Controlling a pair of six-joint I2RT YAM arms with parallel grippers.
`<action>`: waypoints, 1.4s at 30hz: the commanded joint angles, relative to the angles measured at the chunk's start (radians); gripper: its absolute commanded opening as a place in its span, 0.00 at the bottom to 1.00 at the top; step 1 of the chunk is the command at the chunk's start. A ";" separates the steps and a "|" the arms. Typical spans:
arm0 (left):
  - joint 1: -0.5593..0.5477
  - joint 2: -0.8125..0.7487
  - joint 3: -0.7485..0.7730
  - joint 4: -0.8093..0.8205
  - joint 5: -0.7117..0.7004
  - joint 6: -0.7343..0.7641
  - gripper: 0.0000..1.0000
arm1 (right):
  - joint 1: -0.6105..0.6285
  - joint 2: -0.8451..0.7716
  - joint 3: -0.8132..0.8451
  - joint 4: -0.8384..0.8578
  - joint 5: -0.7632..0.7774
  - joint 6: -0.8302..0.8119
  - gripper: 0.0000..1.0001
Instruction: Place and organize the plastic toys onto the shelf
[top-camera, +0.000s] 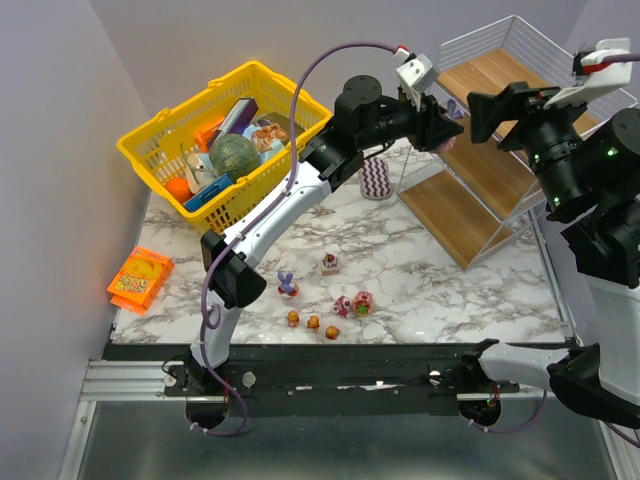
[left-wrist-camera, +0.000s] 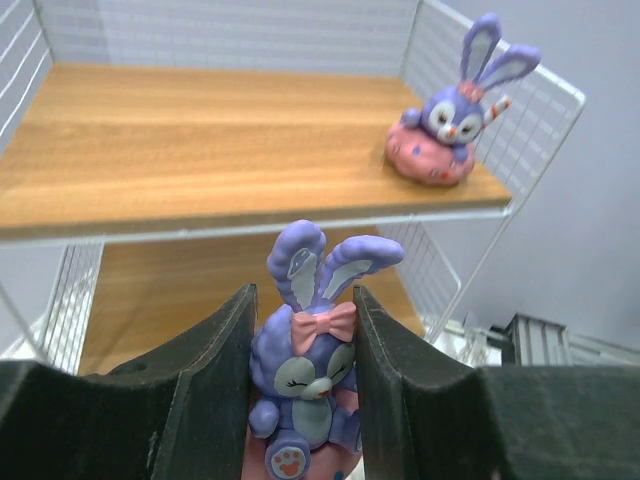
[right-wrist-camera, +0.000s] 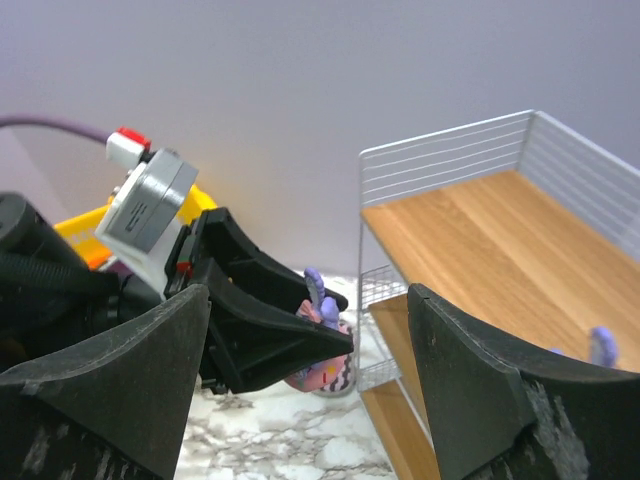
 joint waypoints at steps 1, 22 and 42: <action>-0.016 0.050 0.069 0.256 0.025 -0.081 0.00 | -0.014 0.060 0.120 -0.013 0.088 -0.069 0.85; -0.034 0.116 0.140 0.333 0.047 -0.019 0.00 | -0.341 0.249 0.346 -0.297 -0.612 0.023 0.56; -0.027 0.098 0.125 0.339 0.054 -0.024 0.00 | -0.350 0.339 0.335 -0.298 -0.538 0.023 0.24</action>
